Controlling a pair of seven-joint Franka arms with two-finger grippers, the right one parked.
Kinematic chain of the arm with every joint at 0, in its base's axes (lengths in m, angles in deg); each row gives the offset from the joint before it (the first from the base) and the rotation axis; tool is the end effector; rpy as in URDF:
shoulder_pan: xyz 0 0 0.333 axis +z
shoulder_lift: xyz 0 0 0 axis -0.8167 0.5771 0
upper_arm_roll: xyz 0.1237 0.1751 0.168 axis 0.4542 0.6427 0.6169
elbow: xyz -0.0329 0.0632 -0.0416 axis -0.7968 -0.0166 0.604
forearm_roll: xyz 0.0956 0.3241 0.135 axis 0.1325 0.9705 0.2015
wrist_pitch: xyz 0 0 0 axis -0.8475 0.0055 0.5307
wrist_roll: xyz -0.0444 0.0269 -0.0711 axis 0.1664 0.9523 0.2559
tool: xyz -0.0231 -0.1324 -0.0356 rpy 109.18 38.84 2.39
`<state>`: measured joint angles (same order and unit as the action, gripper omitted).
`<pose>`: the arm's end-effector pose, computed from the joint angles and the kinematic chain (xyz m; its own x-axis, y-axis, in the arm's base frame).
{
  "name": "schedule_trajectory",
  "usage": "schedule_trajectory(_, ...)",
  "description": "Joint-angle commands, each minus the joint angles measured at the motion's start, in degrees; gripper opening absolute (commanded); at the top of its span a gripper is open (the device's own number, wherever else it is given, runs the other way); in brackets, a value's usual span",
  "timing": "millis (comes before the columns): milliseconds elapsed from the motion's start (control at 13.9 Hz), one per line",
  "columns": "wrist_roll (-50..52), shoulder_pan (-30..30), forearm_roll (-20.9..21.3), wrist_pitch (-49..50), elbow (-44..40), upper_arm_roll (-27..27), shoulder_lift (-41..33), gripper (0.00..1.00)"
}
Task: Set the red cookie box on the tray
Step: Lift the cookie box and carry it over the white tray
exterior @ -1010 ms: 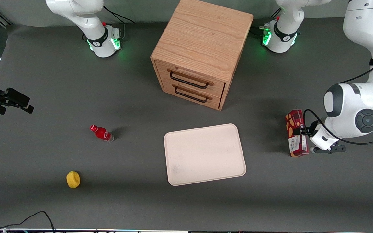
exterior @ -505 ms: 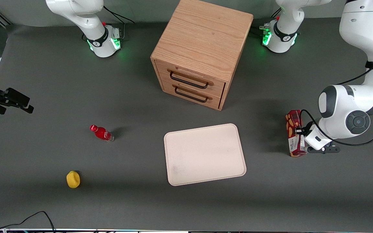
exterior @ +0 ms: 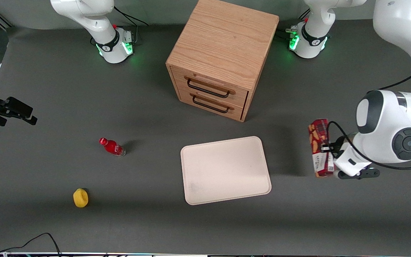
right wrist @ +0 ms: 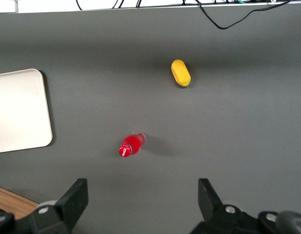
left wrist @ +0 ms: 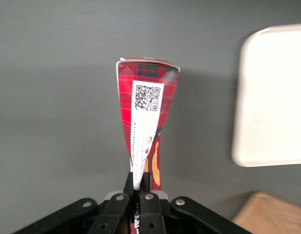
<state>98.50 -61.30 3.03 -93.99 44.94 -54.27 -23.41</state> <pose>0.6115 -0.1146 0.3393 0.9721 0.0969 -0.2137 0.1023 -0.9947 0.0140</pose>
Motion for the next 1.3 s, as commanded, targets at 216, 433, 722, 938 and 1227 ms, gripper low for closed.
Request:
schedule_trajectory(216, 12.6, -11.5, -0.9, -1.3, -12.5, 0.8, 11.8, 0.0)
schedule_trajectory(433, 16.2, -14.7, -0.3, -5.7, -12.5, 1.0, 14.8, 0.0)
schedule_trajectory(722, 19.4, -16.0, 0.3, -9.9, -12.4, 1.1, 17.0, 0.0)
schedule_trajectory(938, 20.5, -16.1, 0.3, -11.1, -12.5, 1.1, 18.3, 0.0)
schedule_trajectory(1227, 20.1, -16.0, 2.0, -11.0, -12.1, 1.1, 18.3, 1.0)
